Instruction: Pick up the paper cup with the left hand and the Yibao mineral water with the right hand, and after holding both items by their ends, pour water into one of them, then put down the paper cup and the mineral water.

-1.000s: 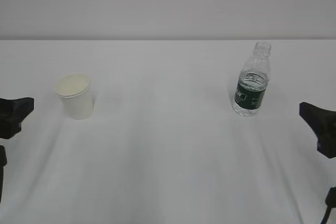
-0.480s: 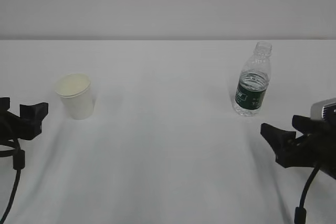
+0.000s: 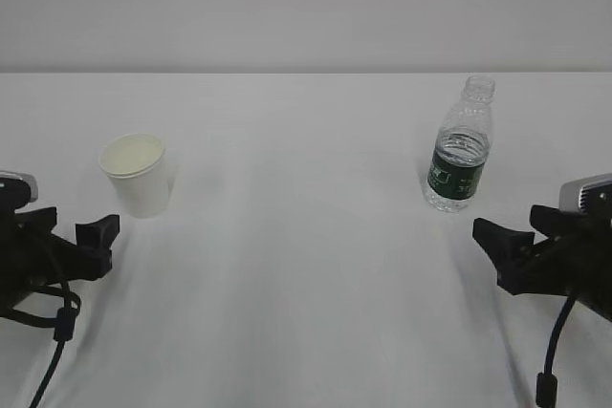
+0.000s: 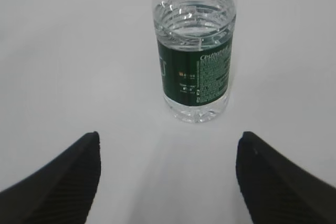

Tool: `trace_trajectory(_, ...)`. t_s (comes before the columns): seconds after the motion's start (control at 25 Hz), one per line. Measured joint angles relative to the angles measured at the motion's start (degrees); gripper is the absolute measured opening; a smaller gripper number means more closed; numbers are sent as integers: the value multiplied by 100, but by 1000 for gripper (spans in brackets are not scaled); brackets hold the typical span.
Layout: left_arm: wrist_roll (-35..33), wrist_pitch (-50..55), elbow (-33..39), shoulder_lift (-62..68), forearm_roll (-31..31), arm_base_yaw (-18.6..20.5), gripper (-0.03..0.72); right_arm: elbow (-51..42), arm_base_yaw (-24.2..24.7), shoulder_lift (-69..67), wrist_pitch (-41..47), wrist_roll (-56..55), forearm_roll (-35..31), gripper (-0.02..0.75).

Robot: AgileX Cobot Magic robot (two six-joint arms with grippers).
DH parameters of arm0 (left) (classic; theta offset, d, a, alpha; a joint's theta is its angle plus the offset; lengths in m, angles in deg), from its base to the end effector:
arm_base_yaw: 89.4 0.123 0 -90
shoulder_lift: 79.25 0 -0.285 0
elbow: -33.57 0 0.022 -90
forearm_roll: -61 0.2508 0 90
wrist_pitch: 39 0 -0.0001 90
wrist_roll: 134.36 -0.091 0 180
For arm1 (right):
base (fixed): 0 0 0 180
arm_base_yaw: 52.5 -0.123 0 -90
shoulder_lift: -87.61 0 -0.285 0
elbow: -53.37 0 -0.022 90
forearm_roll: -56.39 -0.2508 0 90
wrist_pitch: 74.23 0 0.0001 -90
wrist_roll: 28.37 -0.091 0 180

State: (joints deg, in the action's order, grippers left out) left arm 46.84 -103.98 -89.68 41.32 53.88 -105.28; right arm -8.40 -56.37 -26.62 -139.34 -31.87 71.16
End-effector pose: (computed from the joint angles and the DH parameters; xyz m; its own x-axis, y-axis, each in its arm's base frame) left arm 0.2549 -0.0619 0.0842 -0.3799 0.0320 -0.9245 0.1445 0.9892 -0.0252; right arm 0.2367 0.0371 0.1015 -0.3535 -0.0721 -0.9326 -0.2980 0.9538 0.0392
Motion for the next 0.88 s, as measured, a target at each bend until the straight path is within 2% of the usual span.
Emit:
trace_trajectory(0.32,107,-58,-34,562,712,0,605,217,0,-10,-13,0,-12,610)
trace_trajectory(0.6,120,-79,-86,562,752,0,599,310,0,-157,-41,79,-12,609)
trace_trajectory(0.88,120,-79,-457,562,712,0,594,612,0,-472,-50,115,9,609)
